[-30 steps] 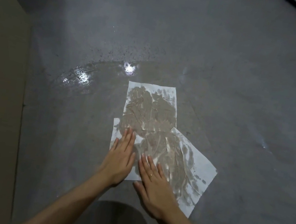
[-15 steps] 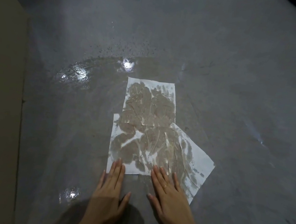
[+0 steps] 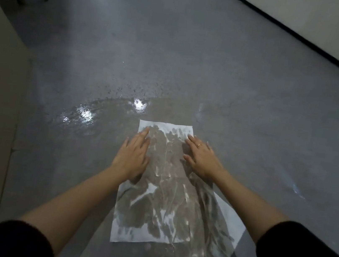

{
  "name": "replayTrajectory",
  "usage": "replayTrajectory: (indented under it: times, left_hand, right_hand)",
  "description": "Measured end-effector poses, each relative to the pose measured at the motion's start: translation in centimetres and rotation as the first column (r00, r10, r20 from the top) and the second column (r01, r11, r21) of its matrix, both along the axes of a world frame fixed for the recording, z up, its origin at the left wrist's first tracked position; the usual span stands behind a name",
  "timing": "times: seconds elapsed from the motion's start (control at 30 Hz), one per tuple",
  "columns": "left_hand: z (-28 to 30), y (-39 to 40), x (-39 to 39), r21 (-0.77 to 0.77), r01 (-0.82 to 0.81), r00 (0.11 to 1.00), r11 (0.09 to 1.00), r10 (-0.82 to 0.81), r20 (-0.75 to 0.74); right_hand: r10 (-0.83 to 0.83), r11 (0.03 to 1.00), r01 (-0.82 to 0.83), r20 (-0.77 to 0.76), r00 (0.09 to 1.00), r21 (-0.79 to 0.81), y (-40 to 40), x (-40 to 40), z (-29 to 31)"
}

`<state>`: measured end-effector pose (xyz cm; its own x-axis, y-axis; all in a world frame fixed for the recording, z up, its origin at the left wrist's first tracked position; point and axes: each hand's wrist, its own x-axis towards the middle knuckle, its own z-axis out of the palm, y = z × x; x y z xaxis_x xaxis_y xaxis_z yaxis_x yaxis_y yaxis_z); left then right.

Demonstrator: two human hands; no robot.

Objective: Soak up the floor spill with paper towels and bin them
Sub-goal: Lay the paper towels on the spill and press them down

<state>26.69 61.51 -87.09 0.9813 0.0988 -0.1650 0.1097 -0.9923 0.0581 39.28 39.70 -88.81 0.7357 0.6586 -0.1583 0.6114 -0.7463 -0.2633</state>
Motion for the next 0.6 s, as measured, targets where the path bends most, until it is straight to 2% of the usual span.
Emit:
replayTrajectory:
  times: [0.13,0.27,0.4,0.53,0.6]
  left_hand:
    - [-2.1,0.0,1.2,-0.081,-0.088,0.962,0.993,0.063,-0.265]
    - [-2.9,0.2,0.1,-0.037,-0.054,0.977,0.998,0.045,-0.209]
    - [-2.1,0.9,0.0,-0.029,0.001,0.976,1.000,-0.007,-0.218]
    - [-2.5,1.1,-1.5,-0.067,0.045,0.986,0.997,-0.055,-0.158]
    - [-2.5,1.1,-2.3,-0.039,0.080,0.988,0.996,-0.085,-0.132]
  right_hand:
    - [0.084,0.976,-0.101,-0.093,0.992,-0.196,0.8,1.0,-0.7]
    - [0.052,0.984,-0.065,-0.080,0.995,-0.168,1.1,-0.3,-1.5]
    - [0.113,0.978,-0.117,-0.031,0.993,-0.171,0.1,-0.4,-1.6]
    - [0.145,0.983,-0.147,-0.020,0.989,-0.108,-1.7,-1.7,-2.1]
    - [0.153,0.983,-0.152,-0.005,0.988,-0.101,-2.3,-2.2,-2.2]
